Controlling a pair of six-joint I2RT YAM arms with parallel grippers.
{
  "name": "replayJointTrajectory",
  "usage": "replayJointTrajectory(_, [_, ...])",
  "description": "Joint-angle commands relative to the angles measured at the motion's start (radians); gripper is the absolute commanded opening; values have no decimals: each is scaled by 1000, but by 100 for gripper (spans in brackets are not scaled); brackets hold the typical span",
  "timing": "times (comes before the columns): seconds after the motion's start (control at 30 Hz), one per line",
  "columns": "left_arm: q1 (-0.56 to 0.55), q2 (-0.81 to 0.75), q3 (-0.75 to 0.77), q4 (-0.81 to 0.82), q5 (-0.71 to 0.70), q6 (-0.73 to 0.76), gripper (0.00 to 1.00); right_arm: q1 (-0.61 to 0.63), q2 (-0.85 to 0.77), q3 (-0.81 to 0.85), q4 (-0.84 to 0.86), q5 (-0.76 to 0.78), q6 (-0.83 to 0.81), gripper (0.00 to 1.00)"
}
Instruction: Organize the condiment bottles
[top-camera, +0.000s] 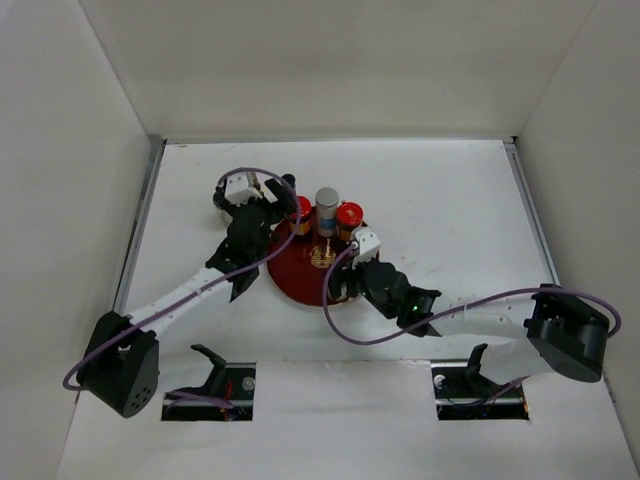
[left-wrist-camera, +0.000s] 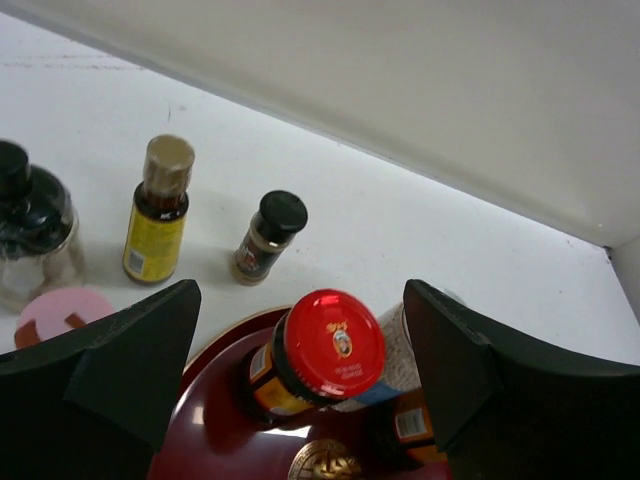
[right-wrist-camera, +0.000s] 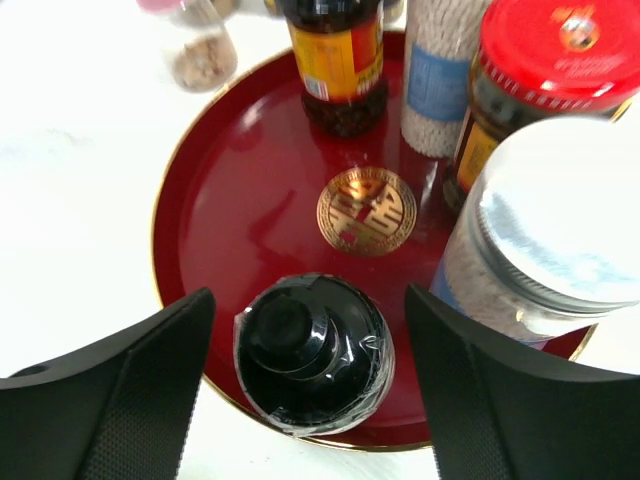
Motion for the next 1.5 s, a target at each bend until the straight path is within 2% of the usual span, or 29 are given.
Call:
replayJointTrajectory(0.0, [12,53,133,-87,11,65,83,7,-60,-4,75,3,-8,83])
replayJointTrajectory(0.13, [20,142,268,-185,39,91,83,12,-128,-9,66,3,-8,92])
replayJointTrajectory(0.33, [40,297,431,-325,74,147,76,9,-318,-4,9,-5,-10,95])
replayJointTrajectory(0.47, [63,404,514,-360,82,149,74,-54,-428,-53,24,-11,10,96])
replayJointTrajectory(0.77, [87,611,741,-460,94,178,73,-118,-458,-126,59,-17,92,96])
replayJointTrajectory(1.0, [94,697,801,-485,103,181,75,-132,-449,-119,63,-28,98,97])
replayJointTrajectory(1.33, [95,758,812,-483,70,186,74,-138,-441,-119,61,-37,104,98])
replayJointTrajectory(1.47, [92,786,828,-486,74,195,72,-144,-439,-121,63,-37,107,98])
